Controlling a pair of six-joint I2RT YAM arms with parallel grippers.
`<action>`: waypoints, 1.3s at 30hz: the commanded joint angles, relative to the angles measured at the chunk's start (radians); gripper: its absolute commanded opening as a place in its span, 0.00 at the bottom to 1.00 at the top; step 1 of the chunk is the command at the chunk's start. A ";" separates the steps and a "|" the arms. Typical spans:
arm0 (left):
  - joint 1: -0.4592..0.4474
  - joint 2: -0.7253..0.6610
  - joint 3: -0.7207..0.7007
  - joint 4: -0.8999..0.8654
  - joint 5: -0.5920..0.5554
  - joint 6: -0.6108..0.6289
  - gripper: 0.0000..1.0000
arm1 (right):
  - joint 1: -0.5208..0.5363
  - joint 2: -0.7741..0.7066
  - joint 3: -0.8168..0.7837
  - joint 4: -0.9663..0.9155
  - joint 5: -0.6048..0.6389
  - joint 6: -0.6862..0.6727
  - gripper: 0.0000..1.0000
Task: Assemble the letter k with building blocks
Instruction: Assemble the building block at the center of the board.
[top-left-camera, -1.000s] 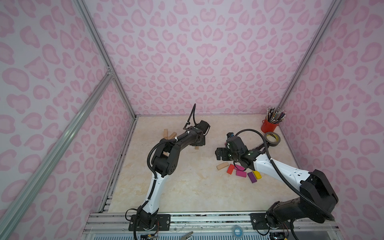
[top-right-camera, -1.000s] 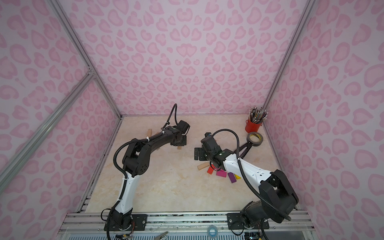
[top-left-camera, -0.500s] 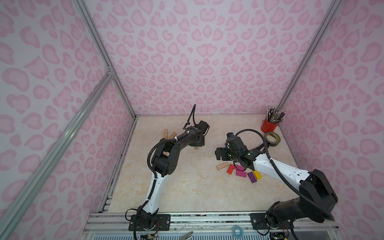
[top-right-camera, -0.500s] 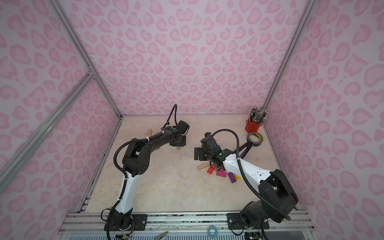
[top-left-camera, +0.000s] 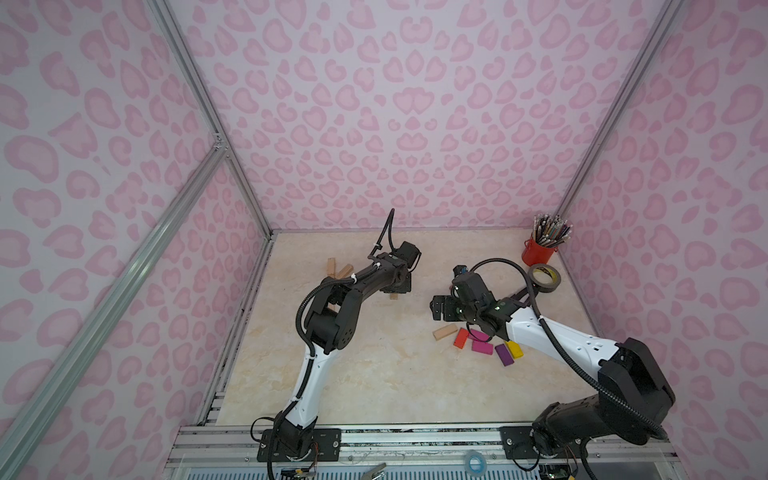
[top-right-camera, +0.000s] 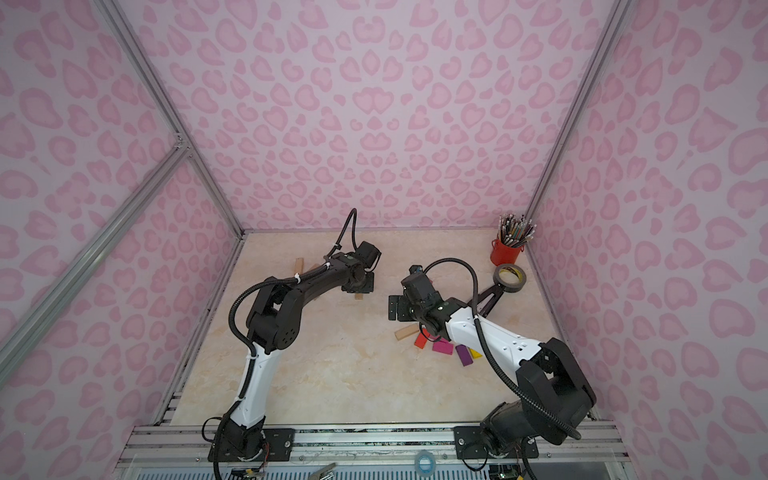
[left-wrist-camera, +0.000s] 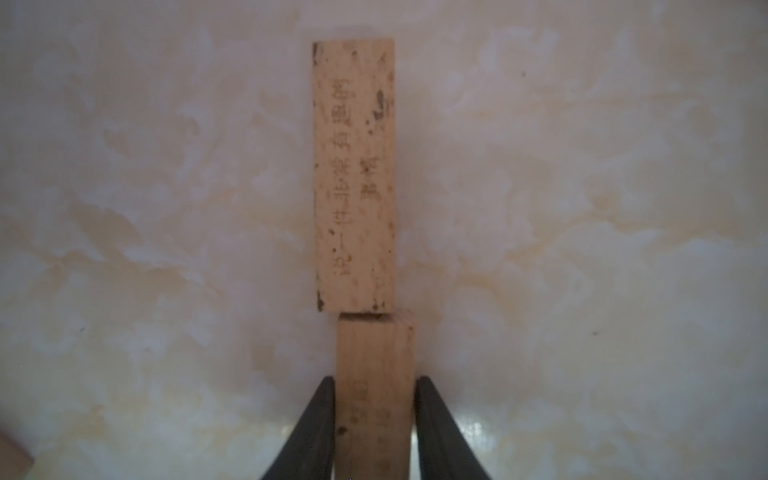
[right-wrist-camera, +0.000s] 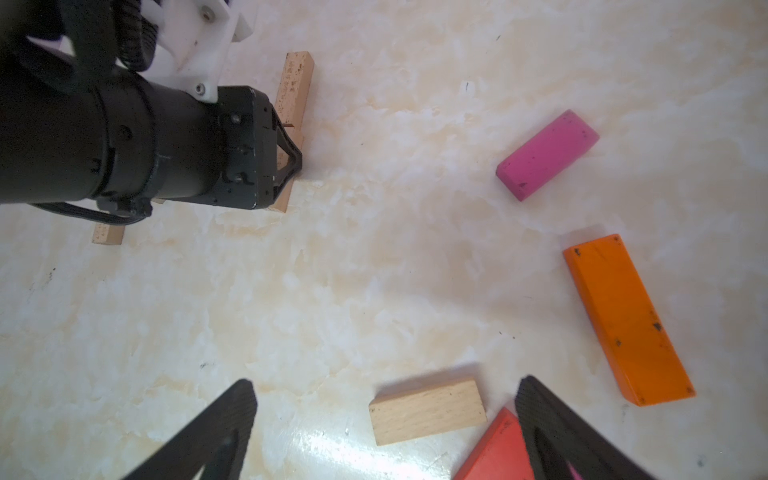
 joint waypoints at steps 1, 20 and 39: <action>0.010 0.002 0.002 -0.014 -0.023 -0.009 0.34 | -0.001 0.004 0.003 -0.009 -0.003 -0.001 0.98; 0.007 0.001 0.001 0.003 0.006 0.005 0.33 | -0.001 0.007 0.003 -0.009 -0.005 0.001 0.98; 0.010 -0.002 0.004 -0.002 0.002 0.000 0.36 | -0.001 0.006 0.000 -0.010 -0.002 0.001 0.99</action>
